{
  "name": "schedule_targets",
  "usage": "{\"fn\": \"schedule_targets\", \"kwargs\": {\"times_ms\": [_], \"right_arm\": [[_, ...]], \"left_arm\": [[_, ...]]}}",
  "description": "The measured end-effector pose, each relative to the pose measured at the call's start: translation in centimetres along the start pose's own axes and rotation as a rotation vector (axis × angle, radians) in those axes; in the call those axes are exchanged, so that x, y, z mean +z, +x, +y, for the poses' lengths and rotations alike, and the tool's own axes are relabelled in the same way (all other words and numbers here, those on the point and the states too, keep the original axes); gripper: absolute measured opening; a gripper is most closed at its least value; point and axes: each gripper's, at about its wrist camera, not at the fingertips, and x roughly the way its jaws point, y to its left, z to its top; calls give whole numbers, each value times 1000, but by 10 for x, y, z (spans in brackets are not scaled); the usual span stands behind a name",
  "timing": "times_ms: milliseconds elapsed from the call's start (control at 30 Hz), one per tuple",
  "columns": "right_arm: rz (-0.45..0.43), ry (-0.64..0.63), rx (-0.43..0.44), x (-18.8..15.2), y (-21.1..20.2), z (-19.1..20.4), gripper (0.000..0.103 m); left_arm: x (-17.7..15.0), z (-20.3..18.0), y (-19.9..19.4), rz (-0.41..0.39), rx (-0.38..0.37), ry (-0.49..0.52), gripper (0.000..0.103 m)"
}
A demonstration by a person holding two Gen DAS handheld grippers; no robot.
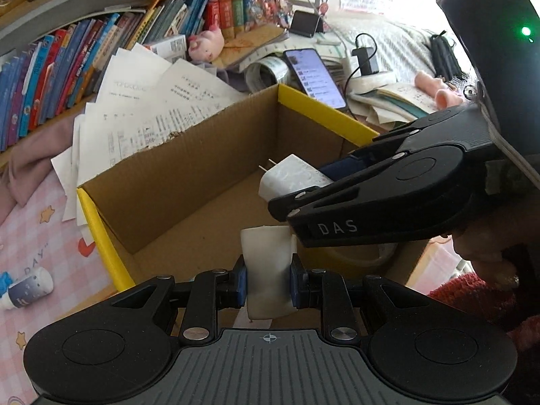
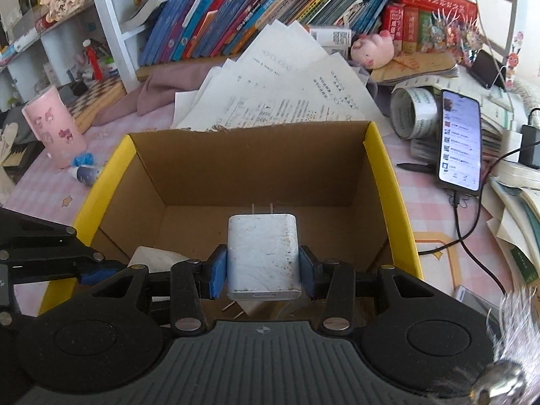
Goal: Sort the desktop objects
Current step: 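Open the right tool to drop the power bank while the left tool releases the eraser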
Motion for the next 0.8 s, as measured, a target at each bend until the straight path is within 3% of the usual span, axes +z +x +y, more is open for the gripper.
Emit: {"fn": "schedule_targets", "kwargs": {"times_ms": [200, 300, 367, 467, 800], "right_arm": [[36, 6, 14, 1, 11, -11, 41], [50, 19, 17, 2, 16, -16, 41], [49, 20, 19, 3, 17, -17, 41], [45, 17, 19, 4, 18, -17, 41], [-78, 22, 25, 10, -1, -12, 52]], "left_arm": [[6, -3, 9, 15, 19, -4, 27], [8, -3, 8, 2, 31, -3, 34], [9, -3, 5, -18, 44, -5, 53], [10, -4, 1, -47, 67, -2, 69], [7, 0, -24, -180, 120, -22, 81]]}}
